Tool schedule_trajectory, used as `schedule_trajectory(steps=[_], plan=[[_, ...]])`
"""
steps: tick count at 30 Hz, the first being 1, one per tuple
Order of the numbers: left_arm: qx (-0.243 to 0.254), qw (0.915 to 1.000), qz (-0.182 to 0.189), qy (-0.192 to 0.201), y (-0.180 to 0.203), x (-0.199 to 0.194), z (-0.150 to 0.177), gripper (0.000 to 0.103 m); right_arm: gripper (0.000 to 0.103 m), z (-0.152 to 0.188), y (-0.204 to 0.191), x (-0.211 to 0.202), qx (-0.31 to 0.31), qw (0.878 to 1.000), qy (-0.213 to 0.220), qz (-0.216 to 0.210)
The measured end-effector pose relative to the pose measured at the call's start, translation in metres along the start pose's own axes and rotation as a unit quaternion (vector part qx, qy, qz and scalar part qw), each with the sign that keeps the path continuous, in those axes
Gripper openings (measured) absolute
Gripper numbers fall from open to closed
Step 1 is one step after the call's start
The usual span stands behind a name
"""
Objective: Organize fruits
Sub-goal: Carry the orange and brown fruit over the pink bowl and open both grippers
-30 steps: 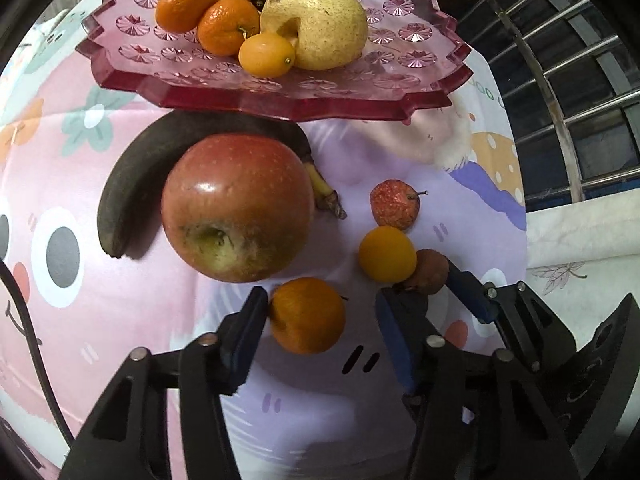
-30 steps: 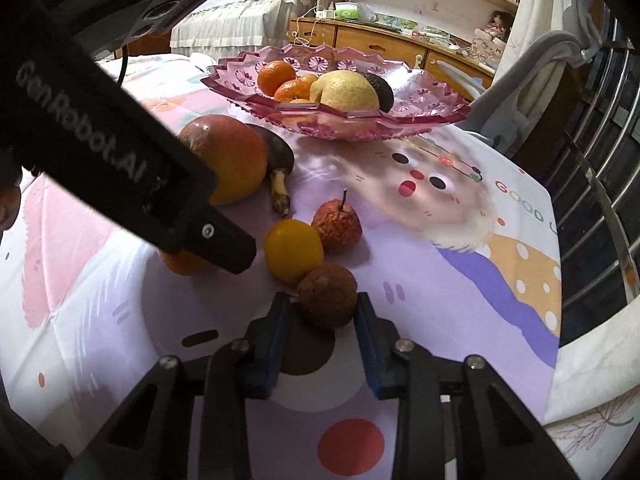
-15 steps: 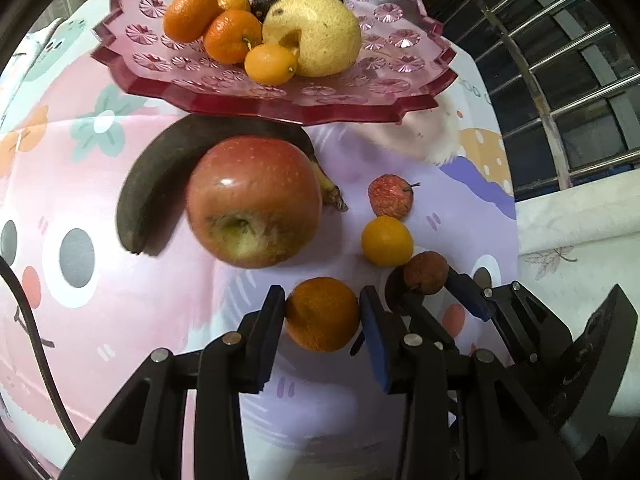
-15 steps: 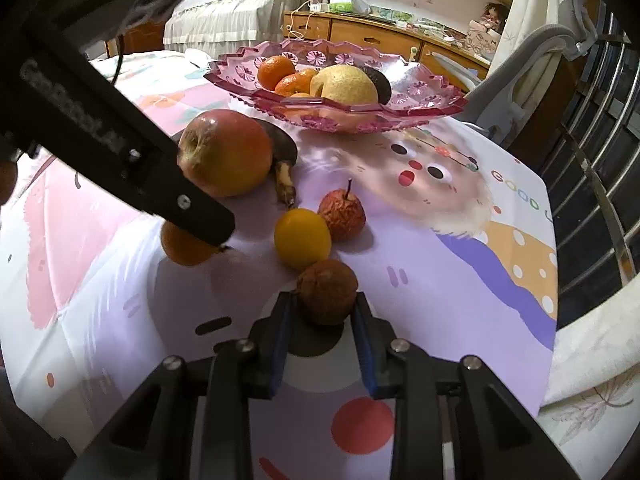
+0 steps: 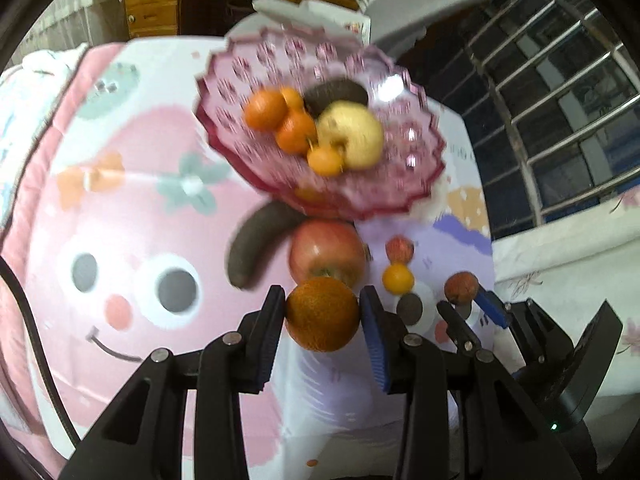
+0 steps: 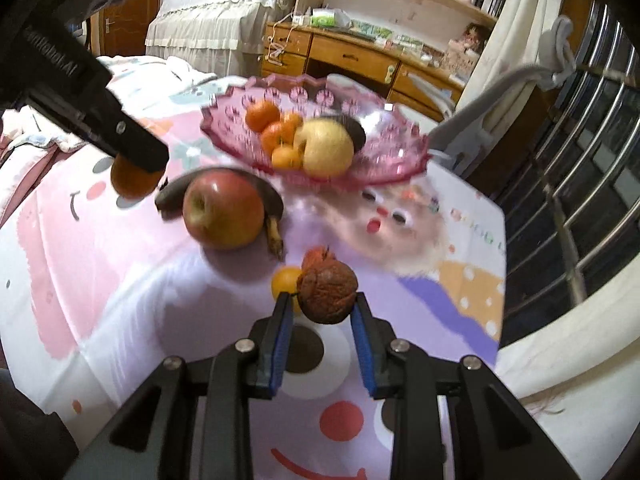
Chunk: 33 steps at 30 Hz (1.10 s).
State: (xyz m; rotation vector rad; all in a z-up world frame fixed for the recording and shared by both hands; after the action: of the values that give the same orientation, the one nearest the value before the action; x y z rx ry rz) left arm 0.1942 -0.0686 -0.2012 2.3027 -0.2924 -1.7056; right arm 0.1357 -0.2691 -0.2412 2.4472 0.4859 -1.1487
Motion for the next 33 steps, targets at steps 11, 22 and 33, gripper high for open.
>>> schedule_trajectory(steps=[11, 22, 33], plan=[[0.054, 0.997, 0.022, 0.052, -0.008, -0.037, -0.056, 0.037, 0.03, -0.06, -0.024, -0.021, 0.009, 0.998, 0.049, 0.029], [0.079, 0.9946, 0.015, 0.066, -0.018, -0.007, -0.089, 0.037, 0.03, -0.09, -0.033, 0.013, 0.06, 0.997, 0.043, 0.023], [0.084, 0.9939, 0.01, 0.071, -0.019, 0.01, -0.096, 0.052, 0.036, -0.1, -0.026, 0.034, 0.069, 0.997, 0.035, 0.023]])
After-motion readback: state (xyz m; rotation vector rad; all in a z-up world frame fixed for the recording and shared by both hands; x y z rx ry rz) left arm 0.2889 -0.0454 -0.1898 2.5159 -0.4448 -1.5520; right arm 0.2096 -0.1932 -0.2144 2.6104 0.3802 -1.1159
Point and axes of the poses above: each gripper's, at about its wrist camera, not at the fingertips, and x roughly the way its jaws point, y to its right, z to its underside, the point moved 2 cm from there along x, roughly the way its jaws point, and after that the axes turned 2 degrees about x, right-handed, at the moved point
